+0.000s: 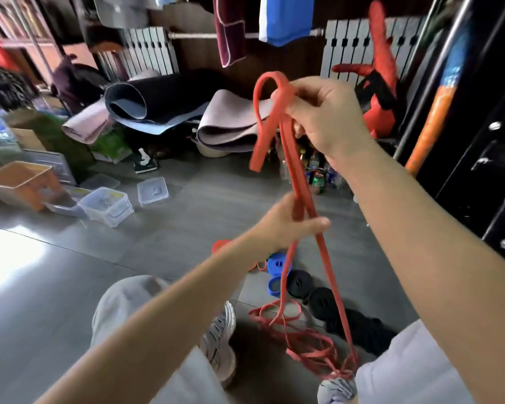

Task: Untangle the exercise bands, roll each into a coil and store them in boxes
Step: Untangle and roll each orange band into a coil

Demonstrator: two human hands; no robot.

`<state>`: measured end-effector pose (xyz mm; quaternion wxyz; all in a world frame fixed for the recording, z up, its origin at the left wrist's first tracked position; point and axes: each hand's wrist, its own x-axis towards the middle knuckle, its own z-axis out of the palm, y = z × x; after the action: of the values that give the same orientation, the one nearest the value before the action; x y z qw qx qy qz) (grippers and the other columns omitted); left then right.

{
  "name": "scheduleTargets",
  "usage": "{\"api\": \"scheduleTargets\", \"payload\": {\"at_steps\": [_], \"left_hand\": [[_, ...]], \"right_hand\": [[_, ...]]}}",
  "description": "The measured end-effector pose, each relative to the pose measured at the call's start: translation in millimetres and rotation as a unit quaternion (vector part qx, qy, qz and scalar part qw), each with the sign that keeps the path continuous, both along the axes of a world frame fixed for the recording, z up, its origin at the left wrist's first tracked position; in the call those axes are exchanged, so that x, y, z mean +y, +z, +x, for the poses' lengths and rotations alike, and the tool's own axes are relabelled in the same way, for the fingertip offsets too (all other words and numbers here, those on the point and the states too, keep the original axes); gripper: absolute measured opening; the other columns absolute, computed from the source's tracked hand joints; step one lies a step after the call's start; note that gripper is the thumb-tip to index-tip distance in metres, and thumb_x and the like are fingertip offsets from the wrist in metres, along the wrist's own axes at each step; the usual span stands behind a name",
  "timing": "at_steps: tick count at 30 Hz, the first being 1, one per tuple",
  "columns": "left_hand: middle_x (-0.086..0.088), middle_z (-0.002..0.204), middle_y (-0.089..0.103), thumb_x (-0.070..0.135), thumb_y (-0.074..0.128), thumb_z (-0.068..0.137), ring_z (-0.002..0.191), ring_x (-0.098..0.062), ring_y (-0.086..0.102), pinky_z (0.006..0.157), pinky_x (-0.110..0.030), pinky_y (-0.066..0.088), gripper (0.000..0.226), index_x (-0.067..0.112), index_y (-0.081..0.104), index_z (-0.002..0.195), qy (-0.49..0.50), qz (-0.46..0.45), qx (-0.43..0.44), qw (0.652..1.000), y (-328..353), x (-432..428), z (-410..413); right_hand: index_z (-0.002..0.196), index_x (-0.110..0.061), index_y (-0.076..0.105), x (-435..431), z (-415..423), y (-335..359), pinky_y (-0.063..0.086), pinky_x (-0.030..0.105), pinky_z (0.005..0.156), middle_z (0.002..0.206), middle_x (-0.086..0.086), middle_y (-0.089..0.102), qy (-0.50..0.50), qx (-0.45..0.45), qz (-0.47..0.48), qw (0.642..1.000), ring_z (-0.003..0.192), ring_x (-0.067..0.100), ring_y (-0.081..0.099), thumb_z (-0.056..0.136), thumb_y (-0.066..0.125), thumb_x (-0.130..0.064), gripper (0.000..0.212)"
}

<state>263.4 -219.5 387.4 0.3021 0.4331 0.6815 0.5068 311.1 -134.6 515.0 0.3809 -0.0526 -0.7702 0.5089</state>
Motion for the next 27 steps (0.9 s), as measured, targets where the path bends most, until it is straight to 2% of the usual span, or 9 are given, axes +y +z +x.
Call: {"api": "scheduleTargets", "payload": {"at_steps": [3, 5, 8, 11, 13, 16, 21, 24, 27], "left_hand": [[-0.008, 0.084, 0.058, 0.011, 0.056, 0.093, 0.067, -0.003, 0.055, 0.068, -0.013, 0.048, 0.011, 0.004, 0.062, 0.100, 0.007, -0.062, -0.048, 0.997, -75.7, 11.8, 37.3], [0.002, 0.062, 0.057, 0.014, 0.047, 0.097, 0.053, -0.003, 0.050, 0.055, -0.012, 0.040, 0.021, 0.006, 0.058, 0.082, 0.039, -0.124, -0.078, 0.988, -124.5, 10.5, 50.7], [0.009, 0.044, 0.043, 0.020, 0.039, 0.101, 0.037, -0.004, 0.042, 0.047, -0.018, 0.037, 0.033, 0.013, 0.042, 0.069, 0.163, -0.090, -0.221, 0.957, -150.4, 9.6, 36.5], [0.010, 0.041, 0.031, 0.020, 0.038, 0.101, 0.036, -0.007, 0.030, 0.044, -0.023, 0.032, 0.032, 0.018, 0.033, 0.070, 0.255, -0.027, -0.250, 0.934, -125.9, 18.6, -9.2], [0.009, 0.042, 0.032, 0.017, 0.039, 0.100, 0.035, -0.007, 0.031, 0.043, -0.022, 0.034, 0.029, 0.018, 0.035, 0.071, 0.283, 0.004, -0.221, 0.933, -97.6, 24.3, -38.9], [0.000, 0.059, 0.039, 0.006, 0.041, 0.095, 0.043, -0.009, 0.038, 0.048, -0.026, 0.040, 0.022, 0.017, 0.041, 0.076, 0.277, 0.026, -0.154, 0.948, -58.1, 25.5, -65.8], [0.001, 0.060, 0.048, -0.006, 0.037, 0.087, 0.050, -0.010, 0.037, 0.051, -0.026, 0.035, 0.024, 0.016, 0.046, 0.081, 0.214, 0.103, -0.132, 0.962, 2.2, 20.4, -69.9], [0.001, 0.055, 0.059, -0.010, 0.032, 0.083, 0.049, -0.011, 0.040, 0.050, -0.025, 0.035, 0.026, 0.006, 0.053, 0.081, 0.165, 0.189, -0.168, 0.953, 33.5, 17.5, -64.6], [-0.002, 0.055, 0.054, -0.005, 0.035, 0.087, 0.049, -0.012, 0.045, 0.051, -0.025, 0.040, 0.026, 0.004, 0.059, 0.083, 0.172, 0.242, -0.208, 0.932, 59.4, 14.7, -57.8]], "right_hand": [[0.092, 0.002, 0.068, 2.4, 1.0, 0.7, 0.042, 0.018, 0.049, 0.061, -0.004, 0.063, -0.037, 0.032, -0.015, 0.999, 0.044, 0.000, 0.051, 0.089, 0.061, -0.006, 0.012], [0.087, -0.006, 0.068, 12.6, 7.3, -0.8, 0.043, 0.015, 0.051, 0.060, -0.008, 0.063, -0.064, 0.044, -0.003, 0.997, 0.047, -0.001, 0.054, 0.089, 0.061, -0.009, 0.008], [0.084, -0.016, 0.067, 29.7, 19.9, -14.8, 0.041, 0.016, 0.054, 0.066, -0.006, 0.063, -0.092, -0.021, 0.082, 0.992, 0.049, -0.003, 0.054, 0.089, 0.062, -0.017, 0.007], [0.086, -0.019, 0.070, 44.4, 30.9, -35.3, 0.044, 0.024, 0.059, 0.064, -0.007, 0.062, -0.117, -0.098, 0.149, 0.977, 0.052, -0.001, 0.052, 0.088, 0.064, -0.021, 0.006], [0.083, -0.016, 0.071, 50.7, 34.8, -47.7, 0.044, 0.028, 0.062, 0.065, 0.000, 0.065, -0.129, -0.126, 0.165, 0.970, 0.056, 0.004, 0.051, 0.086, 0.065, -0.021, 0.009], [0.090, -0.010, 0.073, 53.6, 34.4, -62.1, 0.049, 0.037, 0.067, 0.076, 0.013, 0.070, -0.125, -0.157, 0.174, 0.964, 0.066, 0.024, 0.059, 0.084, 0.067, -0.020, 0.014], [0.091, -0.013, 0.074, 56.3, 28.2, -72.3, 0.045, 0.028, 0.064, 0.068, -0.002, 0.062, -0.125, -0.174, 0.167, 0.962, 0.062, 0.008, 0.052, 0.079, 0.072, -0.024, 0.016], [0.091, -0.011, 0.073, 57.4, 24.1, -68.9, 0.049, 0.035, 0.070, 0.073, 0.003, 0.064, -0.125, -0.166, 0.135, 0.969, 0.066, 0.011, 0.054, 0.078, 0.074, -0.022, 0.017], [0.087, -0.013, 0.072, 57.0, 20.1, -64.1, 0.049, 0.030, 0.062, 0.066, -0.001, 0.064, -0.109, -0.145, 0.111, 0.977, 0.057, 0.003, 0.053, 0.079, 0.074, -0.024, 0.014]]}}
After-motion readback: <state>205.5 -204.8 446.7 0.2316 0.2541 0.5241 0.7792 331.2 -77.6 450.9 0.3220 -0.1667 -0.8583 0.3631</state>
